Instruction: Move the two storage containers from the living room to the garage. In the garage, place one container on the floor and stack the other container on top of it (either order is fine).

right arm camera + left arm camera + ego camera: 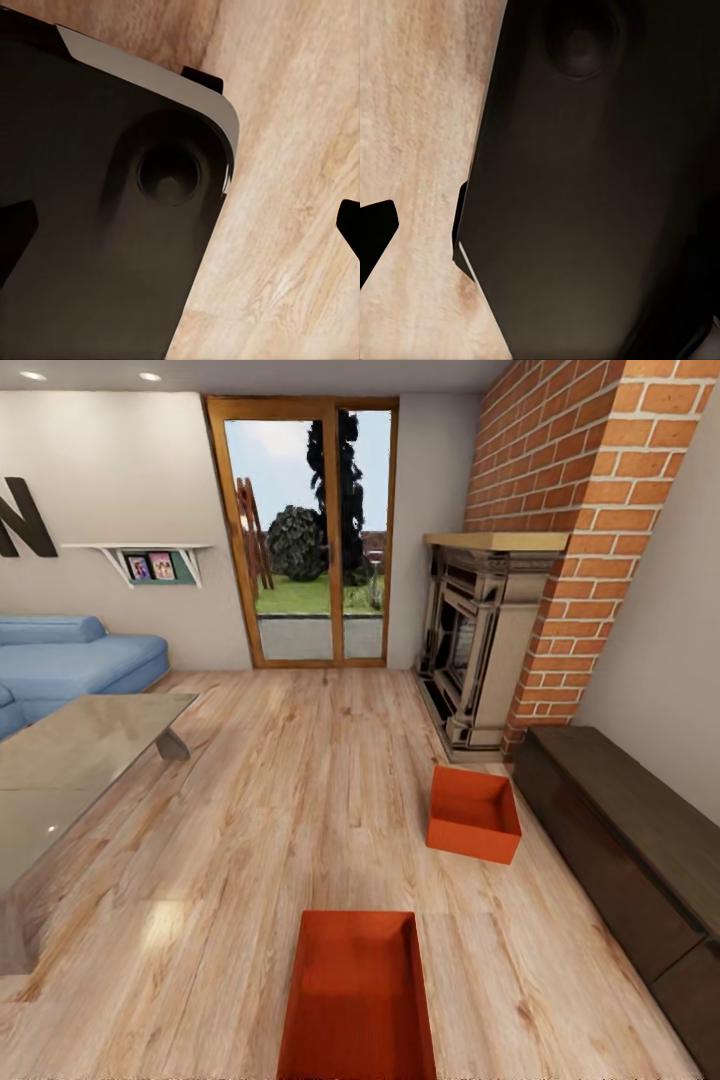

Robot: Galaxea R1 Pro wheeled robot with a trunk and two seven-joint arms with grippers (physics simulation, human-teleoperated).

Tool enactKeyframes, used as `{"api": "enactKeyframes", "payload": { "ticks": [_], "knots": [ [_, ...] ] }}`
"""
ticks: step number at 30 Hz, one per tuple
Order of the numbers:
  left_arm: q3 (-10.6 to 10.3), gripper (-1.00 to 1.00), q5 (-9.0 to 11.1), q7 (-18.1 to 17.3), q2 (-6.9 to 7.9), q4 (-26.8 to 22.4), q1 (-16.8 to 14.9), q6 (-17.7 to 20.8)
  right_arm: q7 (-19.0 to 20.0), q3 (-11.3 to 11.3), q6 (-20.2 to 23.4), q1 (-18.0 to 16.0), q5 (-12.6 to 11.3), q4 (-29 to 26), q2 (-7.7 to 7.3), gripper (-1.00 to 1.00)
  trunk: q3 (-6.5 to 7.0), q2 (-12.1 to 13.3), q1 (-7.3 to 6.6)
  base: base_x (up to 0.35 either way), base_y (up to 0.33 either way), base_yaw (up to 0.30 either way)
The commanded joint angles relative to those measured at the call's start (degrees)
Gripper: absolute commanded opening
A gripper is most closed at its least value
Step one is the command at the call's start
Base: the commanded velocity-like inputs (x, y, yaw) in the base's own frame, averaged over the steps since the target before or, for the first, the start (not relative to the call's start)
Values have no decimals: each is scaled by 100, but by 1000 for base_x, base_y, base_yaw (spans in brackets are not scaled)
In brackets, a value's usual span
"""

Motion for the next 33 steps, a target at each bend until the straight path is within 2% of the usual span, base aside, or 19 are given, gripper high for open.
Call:
{"api": "enactKeyframes", "payload": {
  "ticks": [1, 33],
  "knots": [
    [-5, 100, 25, 3, 0, -1, -1, -13, -7, 3, -32, -8, 48, 19, 0, 100, -14, -2, 0, 0, 0, 0],
    [-5, 100, 25, 3, 0, -1, -1, -13, -11, 1, -32, -7, 48, 19, -1, 100, -312, -2, 0, 0, 0, 0]
  ]
}}
